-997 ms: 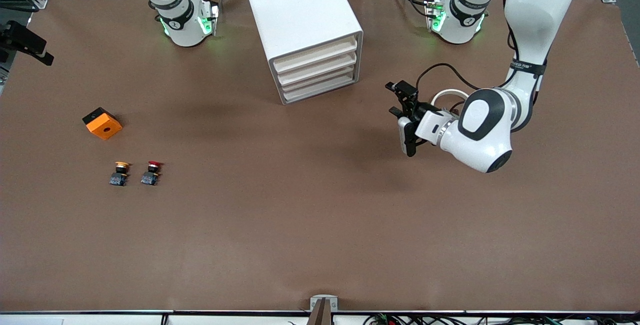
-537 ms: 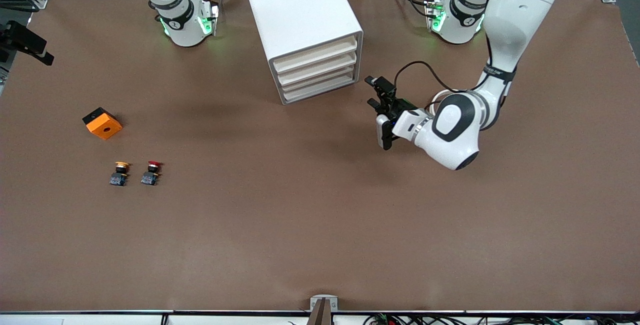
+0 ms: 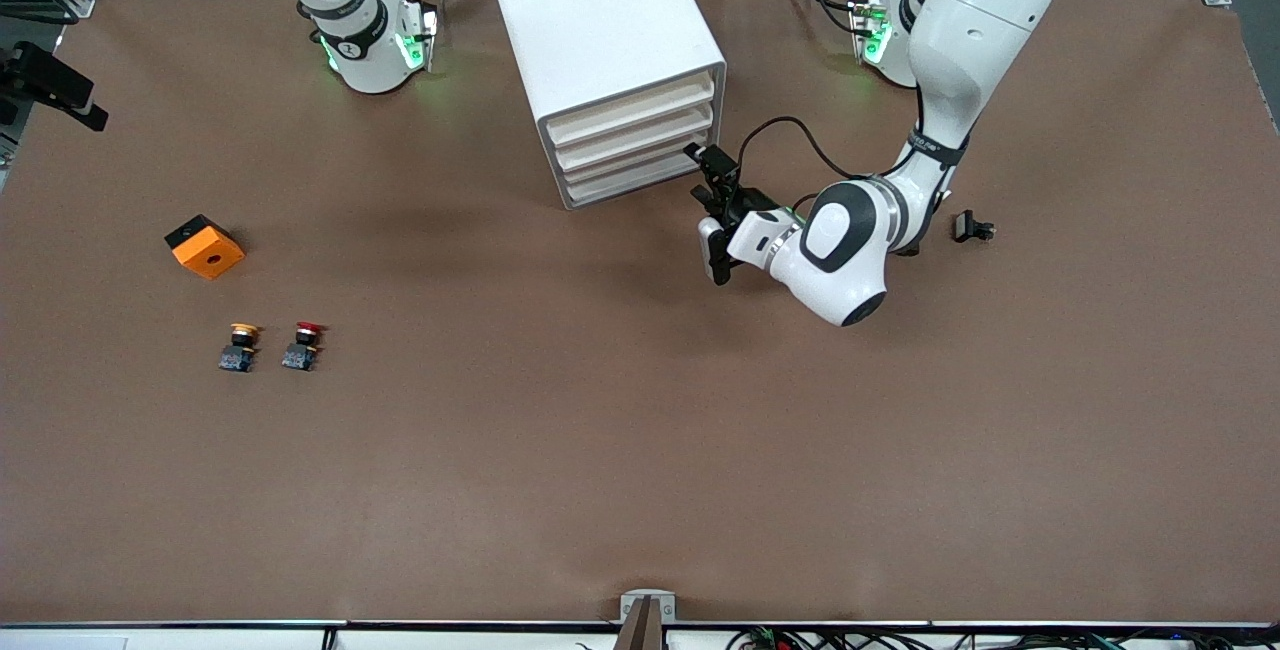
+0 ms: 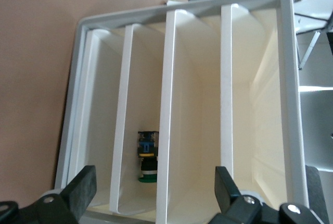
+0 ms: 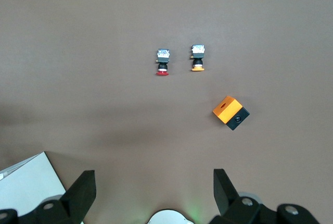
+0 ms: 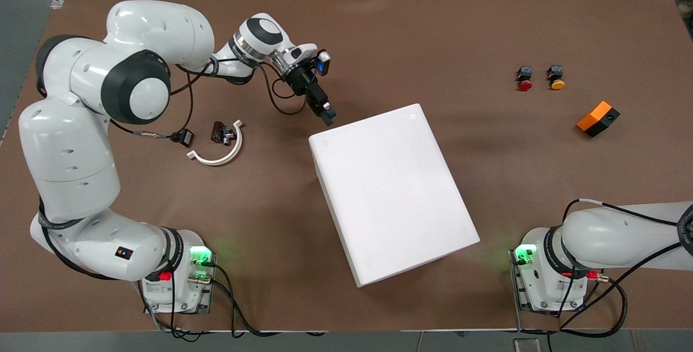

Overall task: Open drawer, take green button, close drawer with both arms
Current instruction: 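Pull the drawer open with the left gripper while the right gripper approaches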

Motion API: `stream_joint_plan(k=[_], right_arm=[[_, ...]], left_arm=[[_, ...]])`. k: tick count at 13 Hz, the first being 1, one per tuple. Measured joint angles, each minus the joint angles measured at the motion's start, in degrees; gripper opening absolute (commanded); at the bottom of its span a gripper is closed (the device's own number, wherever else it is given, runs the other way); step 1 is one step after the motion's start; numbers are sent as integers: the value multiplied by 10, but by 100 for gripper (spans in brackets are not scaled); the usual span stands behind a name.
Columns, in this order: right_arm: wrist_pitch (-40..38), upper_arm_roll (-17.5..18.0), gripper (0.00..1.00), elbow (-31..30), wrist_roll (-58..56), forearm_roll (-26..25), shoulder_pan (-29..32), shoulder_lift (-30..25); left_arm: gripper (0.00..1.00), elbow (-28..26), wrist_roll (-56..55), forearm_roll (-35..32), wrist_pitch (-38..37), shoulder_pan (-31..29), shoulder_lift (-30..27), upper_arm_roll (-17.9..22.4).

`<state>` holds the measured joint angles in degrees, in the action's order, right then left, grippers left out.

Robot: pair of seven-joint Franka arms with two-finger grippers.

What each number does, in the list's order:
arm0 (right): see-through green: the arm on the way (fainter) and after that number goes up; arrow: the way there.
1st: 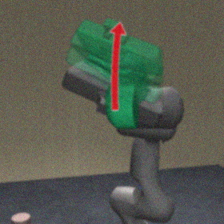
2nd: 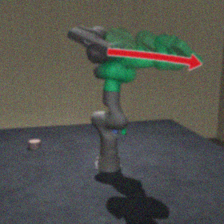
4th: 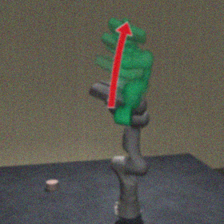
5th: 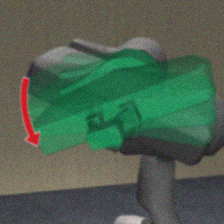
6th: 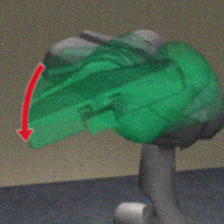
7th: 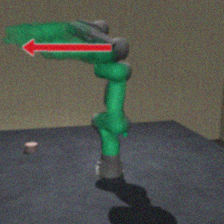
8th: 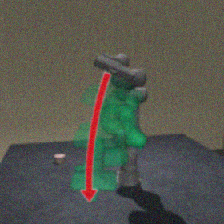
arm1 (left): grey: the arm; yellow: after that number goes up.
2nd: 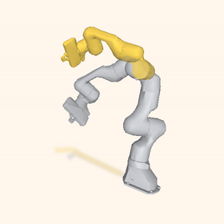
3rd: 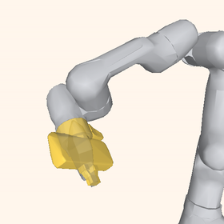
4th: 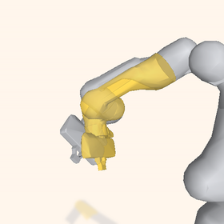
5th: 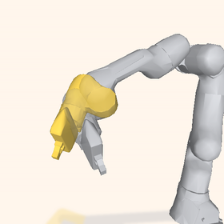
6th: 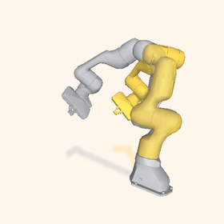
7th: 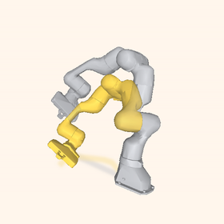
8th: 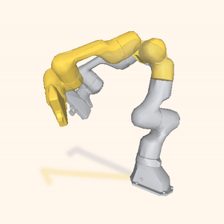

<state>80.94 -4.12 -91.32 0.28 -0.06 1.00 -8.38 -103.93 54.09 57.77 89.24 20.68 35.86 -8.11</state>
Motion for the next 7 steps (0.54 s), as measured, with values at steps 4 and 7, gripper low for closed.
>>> stream_joint_plan(k=[4, 7], right_arm=[[3, 1, 100, -2, 0, 0, -1, 29], [9, 2, 100, 0, 0, 0, -6, 47]], left_arm=[[100, -1, 16, -21, -4, -8, 25, 2], [67, 1, 18, -24, 12, -12, 44, 4]])
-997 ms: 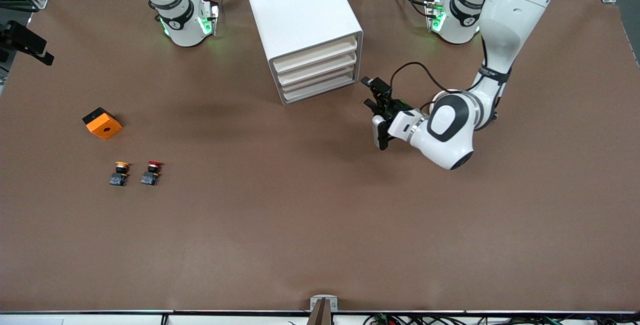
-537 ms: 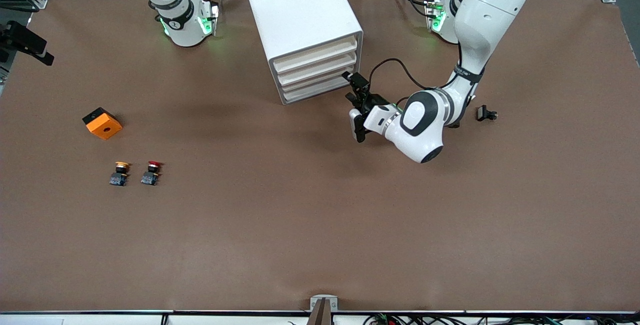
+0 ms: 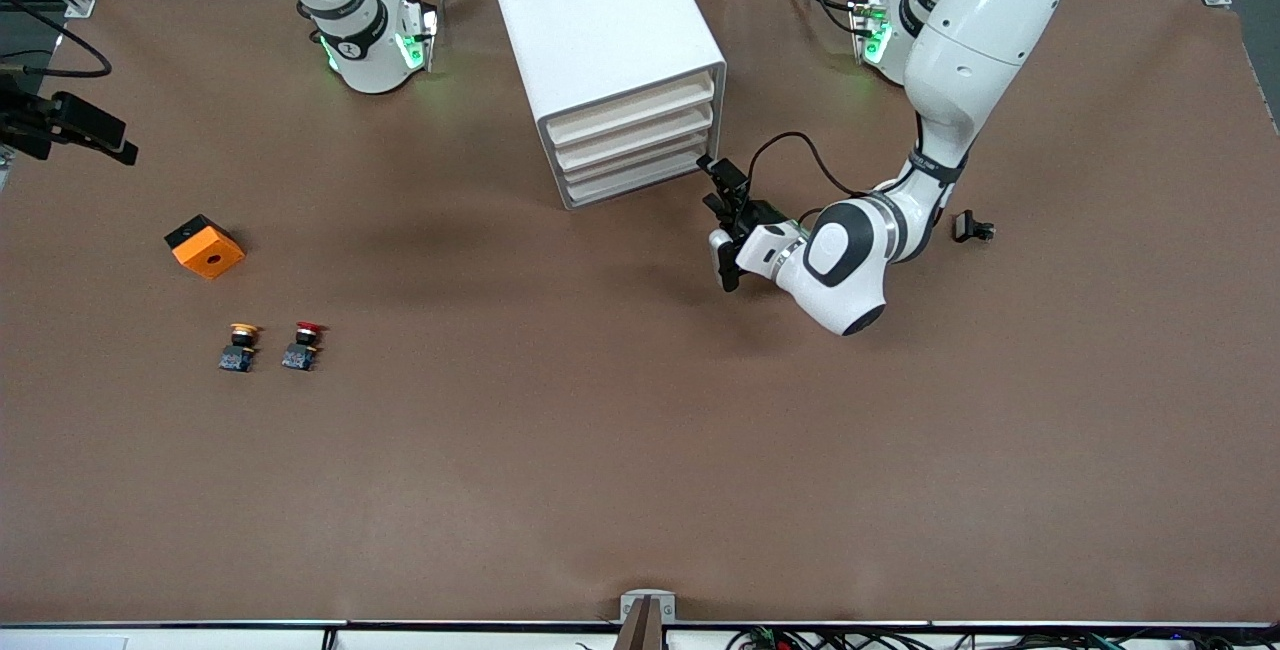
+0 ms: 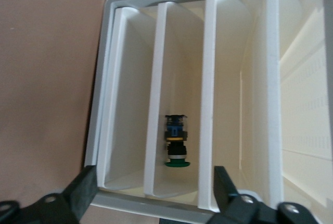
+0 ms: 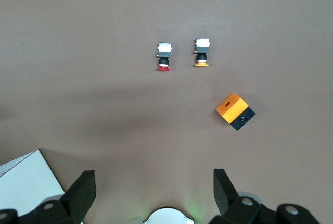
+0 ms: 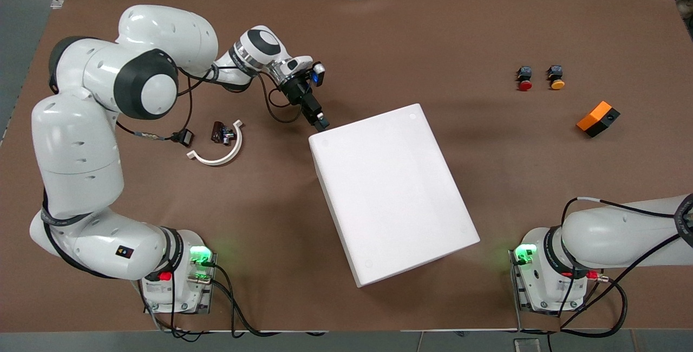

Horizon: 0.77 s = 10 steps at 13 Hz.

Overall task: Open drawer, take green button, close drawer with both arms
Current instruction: 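Pull the drawer open with the left gripper while the right gripper approaches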

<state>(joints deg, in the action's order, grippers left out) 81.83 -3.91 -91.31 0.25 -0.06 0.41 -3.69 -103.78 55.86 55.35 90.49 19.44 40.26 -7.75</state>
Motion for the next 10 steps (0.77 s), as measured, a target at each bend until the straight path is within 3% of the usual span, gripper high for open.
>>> stream_joint_plan(k=[8, 10], right_arm=[[2, -3, 100, 9, 0, -11, 0, 32], [2, -4, 100, 9, 0, -13, 0, 34]], left_arm=[[62, -1, 0, -1, 7, 14, 11, -1], [52, -5, 0, -1, 7, 25, 13, -1]])
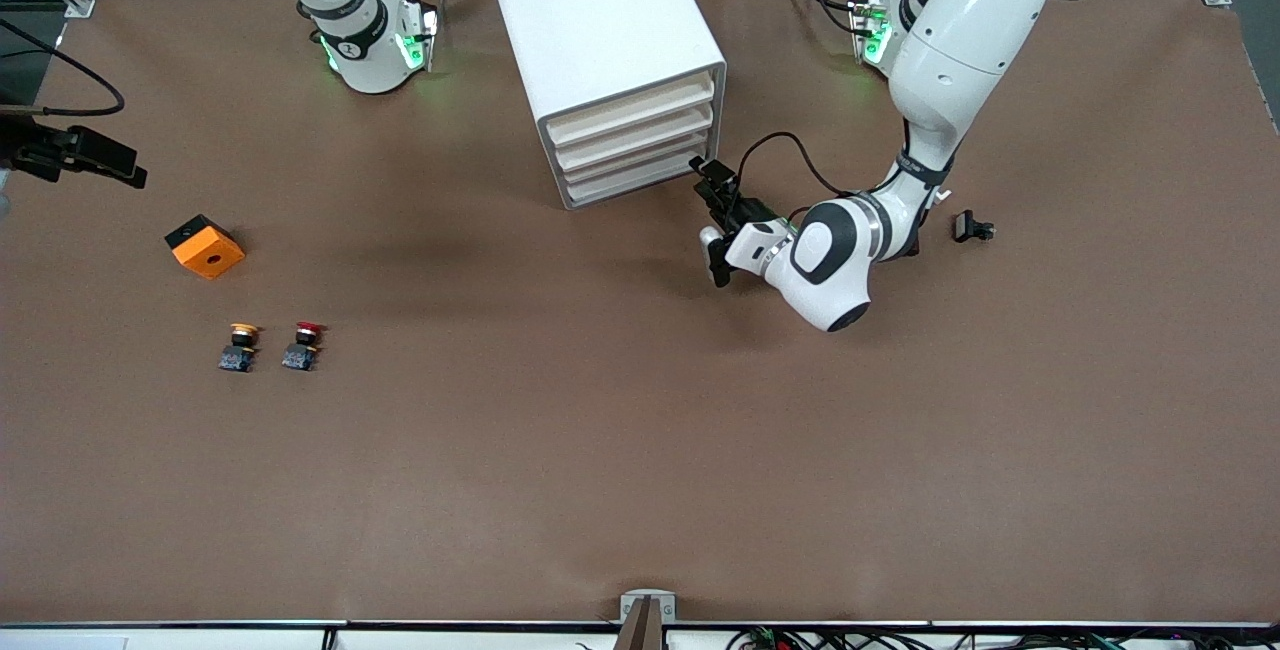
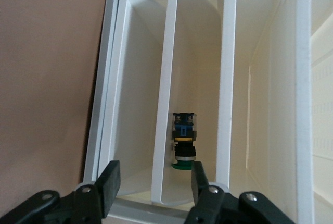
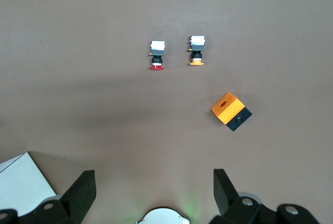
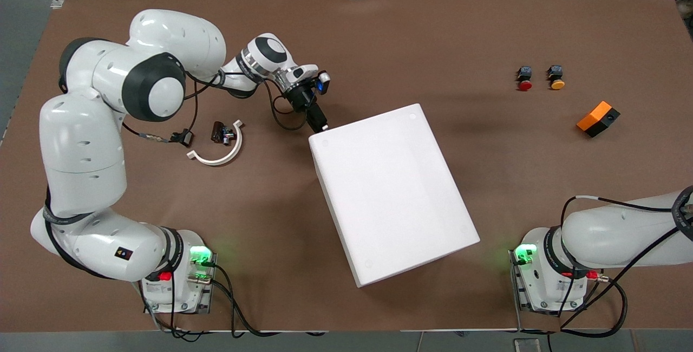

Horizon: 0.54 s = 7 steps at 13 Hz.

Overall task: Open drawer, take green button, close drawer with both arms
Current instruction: 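Pull the drawer open with the left gripper while the right gripper approaches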

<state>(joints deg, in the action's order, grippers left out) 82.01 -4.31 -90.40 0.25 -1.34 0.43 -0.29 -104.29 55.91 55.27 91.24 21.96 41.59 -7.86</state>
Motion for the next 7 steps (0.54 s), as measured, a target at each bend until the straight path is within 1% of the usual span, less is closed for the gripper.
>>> stream_joint_plan(k=[7], right_arm=[[4, -7, 100, 6, 0, 0, 26, 48]], left_arm=[[51, -22, 0, 0, 0, 37, 1, 0]])
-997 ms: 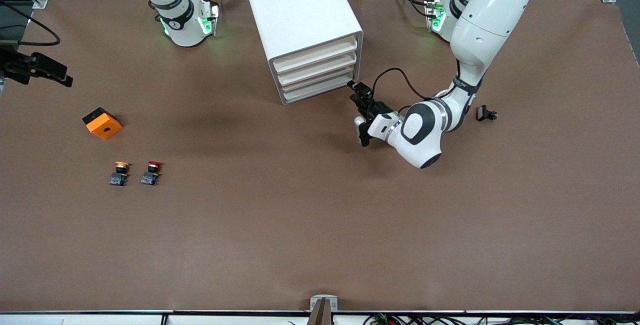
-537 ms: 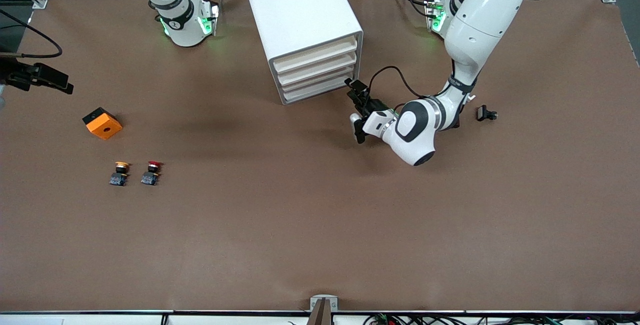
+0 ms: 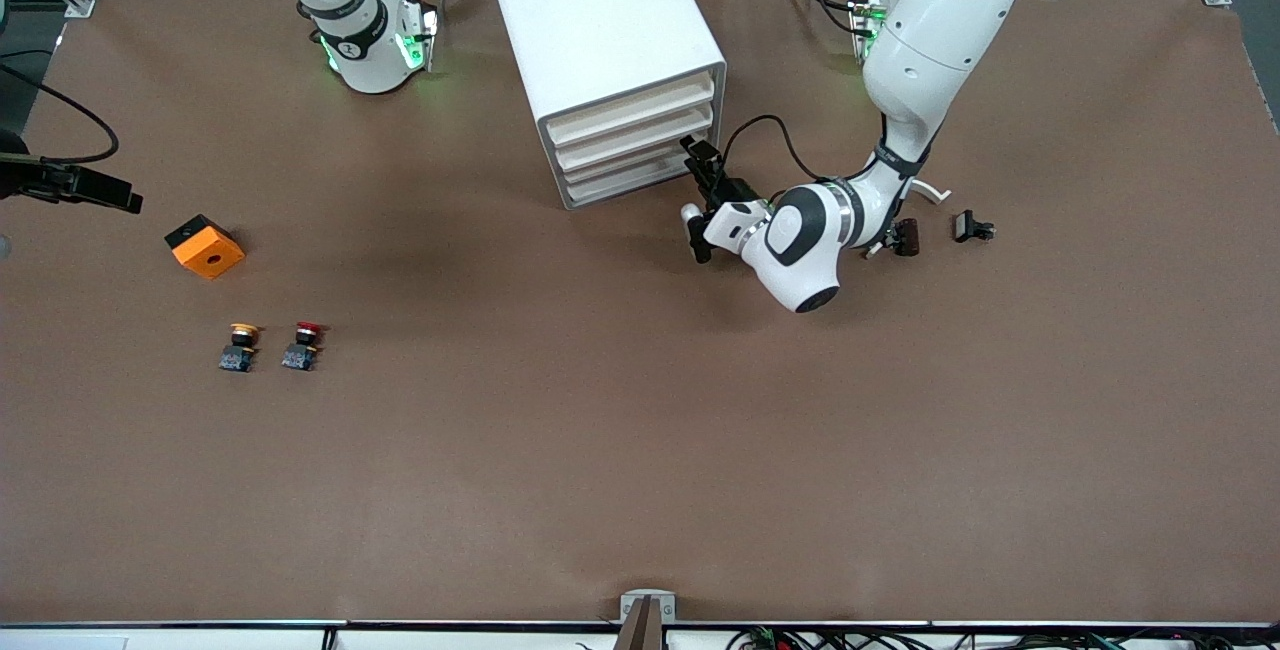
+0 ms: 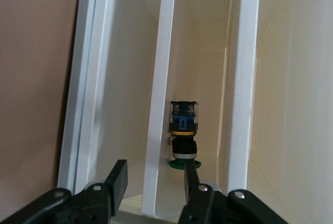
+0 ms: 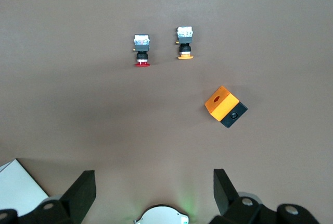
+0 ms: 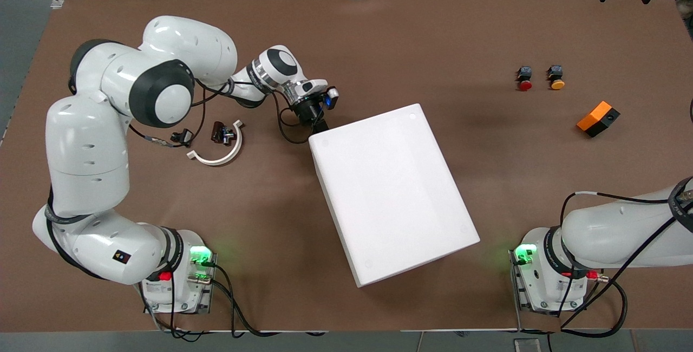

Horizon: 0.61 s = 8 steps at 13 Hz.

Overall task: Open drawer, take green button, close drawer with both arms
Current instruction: 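Pull the drawer open with the left gripper while the right gripper approaches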

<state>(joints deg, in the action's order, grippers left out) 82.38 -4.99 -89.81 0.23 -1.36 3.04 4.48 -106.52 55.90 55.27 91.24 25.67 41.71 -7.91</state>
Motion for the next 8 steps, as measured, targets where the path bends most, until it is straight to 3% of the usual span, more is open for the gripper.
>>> stream_joint_plan(k=[4, 8], right_arm=[[-1, 3, 100, 4, 28, 1, -1, 2], [-4, 10, 100, 6, 175, 2, -36, 2]], left_arm=[[49, -3, 0, -1, 0, 12, 0, 0], [42, -5, 0, -1, 14, 26, 0, 0]])
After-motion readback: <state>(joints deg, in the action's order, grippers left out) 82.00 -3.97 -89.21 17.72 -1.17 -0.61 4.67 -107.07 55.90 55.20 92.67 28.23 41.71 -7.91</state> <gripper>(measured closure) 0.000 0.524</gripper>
